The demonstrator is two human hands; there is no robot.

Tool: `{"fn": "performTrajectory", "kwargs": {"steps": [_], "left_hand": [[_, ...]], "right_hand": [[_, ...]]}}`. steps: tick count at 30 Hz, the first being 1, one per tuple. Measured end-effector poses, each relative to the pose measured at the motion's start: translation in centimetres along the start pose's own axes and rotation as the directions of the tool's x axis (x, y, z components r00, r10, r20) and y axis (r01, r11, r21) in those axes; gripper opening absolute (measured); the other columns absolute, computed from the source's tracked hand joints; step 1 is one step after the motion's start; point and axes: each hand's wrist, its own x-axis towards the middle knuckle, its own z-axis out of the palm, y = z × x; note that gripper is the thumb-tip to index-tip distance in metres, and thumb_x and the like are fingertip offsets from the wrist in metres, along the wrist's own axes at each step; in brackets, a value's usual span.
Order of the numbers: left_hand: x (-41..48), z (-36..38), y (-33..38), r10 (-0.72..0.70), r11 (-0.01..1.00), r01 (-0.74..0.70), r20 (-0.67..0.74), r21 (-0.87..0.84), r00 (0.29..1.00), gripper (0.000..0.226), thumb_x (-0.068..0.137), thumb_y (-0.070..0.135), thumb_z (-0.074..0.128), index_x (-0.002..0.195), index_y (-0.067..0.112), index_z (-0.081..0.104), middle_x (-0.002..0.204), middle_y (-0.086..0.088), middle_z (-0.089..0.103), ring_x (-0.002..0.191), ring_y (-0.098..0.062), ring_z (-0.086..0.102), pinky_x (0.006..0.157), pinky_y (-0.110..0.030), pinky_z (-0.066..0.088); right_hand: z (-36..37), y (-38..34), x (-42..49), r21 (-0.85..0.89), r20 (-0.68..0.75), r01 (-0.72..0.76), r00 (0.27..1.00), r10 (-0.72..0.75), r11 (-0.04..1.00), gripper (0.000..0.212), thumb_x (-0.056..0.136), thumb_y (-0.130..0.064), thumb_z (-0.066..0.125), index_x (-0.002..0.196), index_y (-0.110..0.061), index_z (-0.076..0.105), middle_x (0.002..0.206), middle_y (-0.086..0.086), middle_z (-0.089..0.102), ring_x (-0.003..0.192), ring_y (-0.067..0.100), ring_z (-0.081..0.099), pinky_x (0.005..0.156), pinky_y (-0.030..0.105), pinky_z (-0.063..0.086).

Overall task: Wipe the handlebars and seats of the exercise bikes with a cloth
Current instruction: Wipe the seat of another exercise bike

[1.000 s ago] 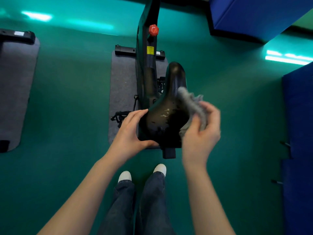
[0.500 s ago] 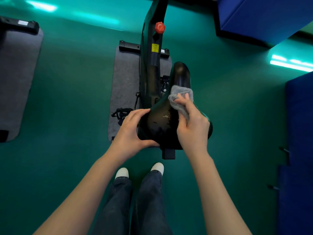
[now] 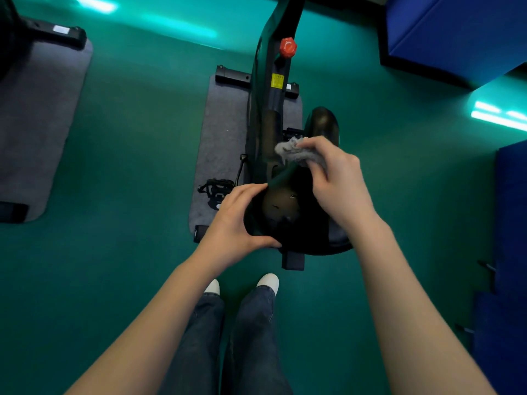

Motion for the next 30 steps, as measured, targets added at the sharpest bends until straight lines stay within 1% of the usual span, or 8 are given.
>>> {"fn": "performTrajectory", "kwargs": {"steps": [2, 4, 10, 16, 22, 26, 28, 30], "left_hand": [[-0.2, 0.1, -0.1, -0.028, 1.000, 0.027, -0.023, -0.007, 0.999, 0.097, 0.050, 0.035, 0.089, 0.135, 0.020, 0.044, 0.131, 0.008, 0.042, 0.122, -0.005, 0.040, 0.107, -0.023, 0.031], [-0.4, 0.3, -0.3, -0.053, 0.998, 0.052, -0.042, -0.023, 0.998, 0.097, 0.051, 0.035, 0.089, 0.134, 0.018, 0.043, 0.131, 0.006, 0.042, 0.121, -0.004, 0.040, 0.105, -0.018, 0.031], [-1.1, 0.5, -0.8, -0.104, 0.993, 0.099, -0.083, -0.067, 0.991, 0.092, 0.052, 0.035, 0.089, 0.131, 0.017, 0.046, 0.125, 0.008, 0.045, 0.116, 0.000, 0.040, 0.095, 0.002, 0.023], [-1.5, 0.3, -0.7, -0.098, 0.992, 0.092, -0.060, -0.089, 0.993, 0.088, 0.054, 0.030, 0.089, 0.131, 0.019, 0.047, 0.125, 0.009, 0.047, 0.121, -0.007, 0.043, 0.103, -0.018, 0.032], [-1.7, 1.6, -0.4, -0.157, 0.980, 0.142, -0.107, -0.141, 0.982, 0.099, 0.050, 0.038, 0.089, 0.136, 0.020, 0.042, 0.130, 0.011, 0.042, 0.124, -0.002, 0.039, 0.102, -0.006, 0.025], [-2.4, 2.7, -0.4, -0.248, 0.956, 0.213, -0.167, -0.203, 0.954, 0.106, 0.042, 0.065, 0.074, 0.136, 0.031, 0.040, 0.127, 0.021, 0.042, 0.119, 0.008, 0.038, 0.099, -0.001, 0.024], [-2.8, 3.7, -0.4, -0.297, 0.936, 0.247, -0.184, -0.252, 0.937, 0.105, 0.040, 0.065, 0.075, 0.134, 0.039, 0.036, 0.127, 0.020, 0.044, 0.116, 0.012, 0.042, 0.100, -0.008, 0.031], [-3.0, 4.7, -0.1, -0.327, 0.923, 0.264, -0.207, -0.282, 0.922, 0.111, 0.037, 0.064, 0.076, 0.136, 0.040, 0.032, 0.128, 0.018, 0.044, 0.112, 0.019, 0.041, 0.095, -0.003, 0.031]], "right_hand": [[0.8, 0.0, 0.3, -0.117, 0.151, 0.060, 0.988, -0.042, 0.991, 0.028, 0.087, 0.003, 0.051, 0.111, -0.008, 0.062, 0.111, 0.010, 0.067, 0.109, 0.029, 0.059, 0.094, 0.037, 0.044], [1.7, -0.4, -0.3, -0.157, 0.229, 0.135, 0.969, -0.097, 0.978, 0.026, 0.088, 0.001, 0.050, 0.107, -0.010, 0.063, 0.108, 0.006, 0.067, 0.108, 0.028, 0.058, 0.088, 0.038, 0.045], [2.0, -0.8, -2.5, -0.038, 0.252, 0.166, 0.956, -0.152, 0.985, 0.029, 0.086, 0.001, 0.052, 0.107, -0.014, 0.065, 0.116, 0.001, 0.067, 0.110, 0.027, 0.060, 0.090, 0.044, 0.048], [0.9, -0.1, -5.9, 0.200, 0.289, 0.215, 0.919, -0.267, 0.956, 0.030, 0.088, 0.006, 0.053, 0.107, -0.013, 0.066, 0.121, -0.004, 0.065, 0.123, 0.013, 0.055, 0.100, 0.034, 0.046], [-1.8, 0.3, -4.0, 0.424, 0.339, 0.036, 0.920, -0.195, 0.905, 0.039, 0.082, 0.006, 0.052, 0.102, -0.025, 0.065, 0.105, -0.019, 0.068, 0.104, -0.003, 0.062, 0.090, 0.011, 0.043], [-1.6, 0.4, 1.7, 0.271, 0.224, 0.200, 0.938, -0.264, 0.942, 0.031, 0.086, 0.004, 0.053, 0.105, -0.018, 0.063, 0.098, -0.018, 0.065, 0.096, -0.002, 0.061, 0.084, 0.008, 0.040], [-0.5, 0.2, 4.1, 0.103, 0.392, 0.276, 0.872, -0.294, 0.955, 0.028, 0.088, 0.003, 0.052, 0.109, -0.012, 0.062, 0.100, -0.006, 0.066, 0.100, 0.014, 0.061, 0.083, 0.015, 0.041], [1.2, -0.1, 5.4, -0.049, 0.624, 0.390, 0.731, -0.276, 0.920, 0.028, 0.089, -0.001, 0.050, 0.111, -0.014, 0.061, 0.108, 0.007, 0.068, 0.108, 0.028, 0.059, 0.087, 0.029, 0.042]]}}
